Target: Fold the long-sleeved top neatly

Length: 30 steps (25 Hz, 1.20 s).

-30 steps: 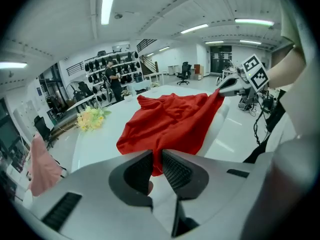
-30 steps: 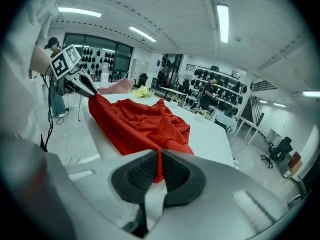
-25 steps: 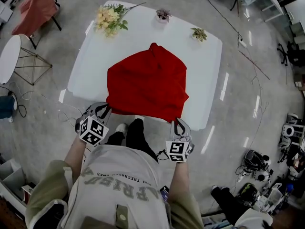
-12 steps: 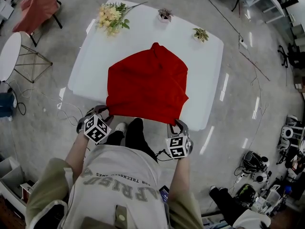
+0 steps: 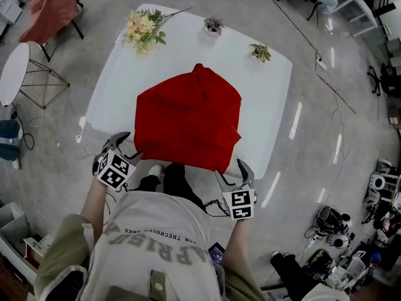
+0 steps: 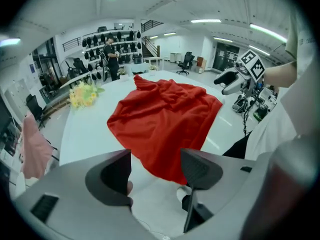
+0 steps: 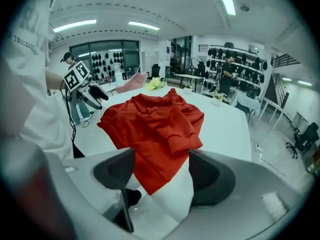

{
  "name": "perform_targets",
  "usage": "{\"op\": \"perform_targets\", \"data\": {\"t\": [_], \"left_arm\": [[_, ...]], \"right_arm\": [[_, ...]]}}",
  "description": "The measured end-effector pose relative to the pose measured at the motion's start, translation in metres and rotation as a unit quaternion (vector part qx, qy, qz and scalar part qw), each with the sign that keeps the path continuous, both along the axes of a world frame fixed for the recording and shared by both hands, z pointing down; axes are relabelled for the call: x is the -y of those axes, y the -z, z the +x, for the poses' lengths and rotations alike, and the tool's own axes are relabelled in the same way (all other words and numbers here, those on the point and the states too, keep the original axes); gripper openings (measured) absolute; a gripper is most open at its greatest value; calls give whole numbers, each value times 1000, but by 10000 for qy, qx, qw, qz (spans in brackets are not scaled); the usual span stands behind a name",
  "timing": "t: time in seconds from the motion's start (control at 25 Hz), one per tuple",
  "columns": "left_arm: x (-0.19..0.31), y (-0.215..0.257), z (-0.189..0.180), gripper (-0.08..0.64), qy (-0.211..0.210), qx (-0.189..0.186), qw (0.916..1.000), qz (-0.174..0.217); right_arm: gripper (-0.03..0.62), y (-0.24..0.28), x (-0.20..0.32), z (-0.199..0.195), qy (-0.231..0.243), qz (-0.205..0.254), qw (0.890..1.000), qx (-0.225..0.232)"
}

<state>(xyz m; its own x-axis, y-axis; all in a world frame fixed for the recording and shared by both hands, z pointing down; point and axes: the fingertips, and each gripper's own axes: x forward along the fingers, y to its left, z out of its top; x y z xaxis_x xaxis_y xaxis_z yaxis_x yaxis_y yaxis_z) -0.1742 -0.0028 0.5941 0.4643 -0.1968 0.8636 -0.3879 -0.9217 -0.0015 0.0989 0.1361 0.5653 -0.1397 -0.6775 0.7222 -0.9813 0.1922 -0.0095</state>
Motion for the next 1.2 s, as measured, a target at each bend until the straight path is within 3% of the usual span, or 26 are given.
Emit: {"op": "perform_targets", "data": {"t": [0.28, 0.68, 0.96, 1.2], "left_arm": [[34, 20, 76, 301, -39, -280, 9982, 536], [65, 23, 136, 301, -257, -108, 9946, 1004], [80, 13, 167, 299, -838, 96, 9890, 1211], [101, -10, 189, 271, -1734, 464, 9728, 1465]], "right_arm": [[325, 14, 41, 27, 276, 383, 9989, 29], [325, 21, 82, 43, 524, 636, 9964, 188], [325, 24, 92, 41, 199, 676, 9967, 414], [325, 26, 104, 40, -113, 600, 9976, 331]]}}
